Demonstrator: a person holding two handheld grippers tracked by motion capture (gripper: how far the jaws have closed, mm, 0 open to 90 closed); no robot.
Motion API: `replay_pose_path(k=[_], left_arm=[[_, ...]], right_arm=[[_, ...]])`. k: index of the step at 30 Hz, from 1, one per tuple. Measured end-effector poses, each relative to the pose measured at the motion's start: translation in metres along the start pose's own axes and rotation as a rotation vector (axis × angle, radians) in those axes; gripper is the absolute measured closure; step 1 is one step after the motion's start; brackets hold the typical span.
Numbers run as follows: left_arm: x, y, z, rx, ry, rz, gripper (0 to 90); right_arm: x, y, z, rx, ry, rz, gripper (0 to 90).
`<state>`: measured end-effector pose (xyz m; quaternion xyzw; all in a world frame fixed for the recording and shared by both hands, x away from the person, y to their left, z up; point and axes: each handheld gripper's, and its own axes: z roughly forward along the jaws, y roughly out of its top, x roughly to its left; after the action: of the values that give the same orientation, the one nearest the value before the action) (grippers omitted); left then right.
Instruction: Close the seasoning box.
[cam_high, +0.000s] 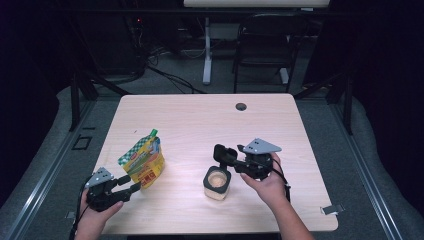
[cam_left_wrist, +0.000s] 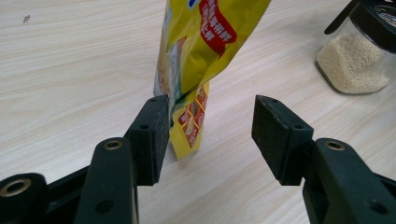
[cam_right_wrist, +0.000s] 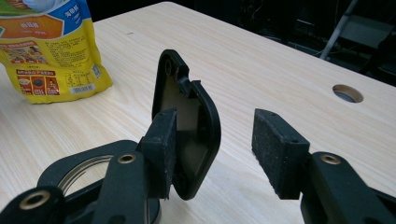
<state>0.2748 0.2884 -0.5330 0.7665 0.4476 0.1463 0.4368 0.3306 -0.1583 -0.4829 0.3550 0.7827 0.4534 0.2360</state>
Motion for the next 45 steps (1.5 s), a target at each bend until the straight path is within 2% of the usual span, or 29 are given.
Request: replay_pose_path(k=[4, 13, 21, 26, 34, 39, 45], left_arm=[[0.002, -0.001, -0.001, 0.006, 0.003, -0.004, 47.0], [0.003, -0.002, -0.001, 0.009, 0.004, -0.009, 47.0], [0.004, -0.002, -0.002, 0.014, 0.007, -0.011, 47.0], [0.004, -0.003, -0.002, 0.011, 0.011, -0.015, 47.0], [0.004, -0.002, -0.003, 0.014, 0.016, -0.014, 47.0], [0.004, -0.002, -0.003, 0.012, 0.018, -0.017, 47.0], [0.003, -0.002, -0.003, 0.012, 0.019, -0.017, 47.0]], right_arm=[[0.000, 0.001, 0.003, -0.001, 0.011, -0.002, 53.8], [0.007, 0.005, 0.005, -0.017, 0.026, -0.030, 66.6], [0.010, 0.006, 0.003, -0.012, 0.003, -0.071, 74.5], [0.012, 0.006, 0.002, -0.014, 0.010, -0.113, 75.8], [0.023, 0.005, -0.004, -0.007, -0.004, -0.193, 76.4], [0.033, 0.002, -0.009, -0.022, 0.012, -0.208, 73.6], [0.042, -0.001, -0.014, -0.022, 0.051, -0.202, 70.6]])
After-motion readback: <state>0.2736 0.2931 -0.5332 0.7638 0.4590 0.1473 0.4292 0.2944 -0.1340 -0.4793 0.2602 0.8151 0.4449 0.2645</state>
